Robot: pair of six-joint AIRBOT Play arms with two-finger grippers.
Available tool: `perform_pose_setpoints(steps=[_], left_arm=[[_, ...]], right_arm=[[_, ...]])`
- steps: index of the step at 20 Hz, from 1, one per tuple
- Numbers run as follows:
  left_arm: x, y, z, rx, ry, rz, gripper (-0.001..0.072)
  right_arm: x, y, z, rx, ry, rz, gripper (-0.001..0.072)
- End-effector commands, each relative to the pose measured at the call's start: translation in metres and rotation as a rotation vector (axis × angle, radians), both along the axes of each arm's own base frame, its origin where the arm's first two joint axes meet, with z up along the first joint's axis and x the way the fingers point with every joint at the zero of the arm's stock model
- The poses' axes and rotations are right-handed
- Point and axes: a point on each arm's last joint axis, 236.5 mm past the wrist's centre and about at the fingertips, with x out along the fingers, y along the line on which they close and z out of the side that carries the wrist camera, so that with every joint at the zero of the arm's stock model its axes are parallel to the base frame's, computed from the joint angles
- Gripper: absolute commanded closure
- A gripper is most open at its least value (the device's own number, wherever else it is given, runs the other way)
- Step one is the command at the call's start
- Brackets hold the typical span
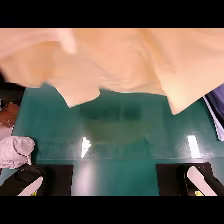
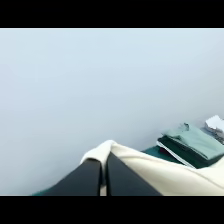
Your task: Fold the shirts.
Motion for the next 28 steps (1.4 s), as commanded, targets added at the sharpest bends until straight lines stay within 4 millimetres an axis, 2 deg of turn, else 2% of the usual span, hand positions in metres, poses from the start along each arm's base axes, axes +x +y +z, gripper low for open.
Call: perform_pose_setpoints(steps=[1,2,3,5,8,10,11,13,15,16,19,22,25,28], left_arm=[[-0.043,0.035,0.02,-0.004,-0.099,0.117,0.0683],[-0.031,0.041,0.005,0.005,-0.03,0.152,0.0683],[-0.014,0.043,-0.017,0.025,0.057,0.176,0.0683],[0.032,0.037,-0.079,0.099,0.26,0.194,0.0683],[0.105,0.018,-0.202,0.207,0.594,0.177,0.0683],[0.142,0.009,-0.283,0.253,0.798,0.171,0.0682],[0.158,0.003,-0.319,0.27,0.886,0.161,0.0682],[0.192,-0.007,-0.37,0.283,0.972,0.153,0.0682],[0.228,-0.014,-0.403,0.284,1.0,0.159,0.0682],[0.245,-0.017,-0.416,0.28,1.001,0.163,0.0682],[0.288,-0.025,-0.453,0.265,0.992,0.176,0.0682],[0.321,-0.029,-0.476,0.246,0.953,0.191,0.0682],[0.342,-0.031,-0.486,0.23,0.908,0.203,0.0682],[0.345,-0.024,-0.501,0.283,0.924,0.226,0.0682]], right_arm=[[-0.013,-0.01,0.016,0.001,-0.019,-0.077,0.0697],[-0.01,-0.016,0.008,0.02,0.004,-0.088,0.0698],[-0.002,-0.024,-0.009,0.056,0.049,-0.095,0.0698],[0.018,-0.041,-0.055,0.146,0.166,-0.093,0.0698],[0.053,-0.048,-0.133,0.246,0.415,-0.018,0.0698],[0.08,-0.04,-0.188,0.29,0.619,0.082,0.0698],[0.092,-0.039,-0.217,0.292,0.722,0.102,0.0698],[0.118,-0.043,-0.279,0.248,0.919,0.085,0.0698],[0.15,-0.048,-0.333,0.177,1.043,0.047,0.0698],[0.168,-0.049,-0.352,0.148,1.061,0.032,0.0698],[0.225,-0.048,-0.398,0.129,1.034,0.022,0.0698],[0.267,-0.059,-0.431,0.139,0.983,-0.004,0.0698],[0.292,-0.067,-0.451,0.11,0.94,-0.009,0.0698],[0.292,-0.067,-0.467,0.076,0.971,0.015,0.0698]])
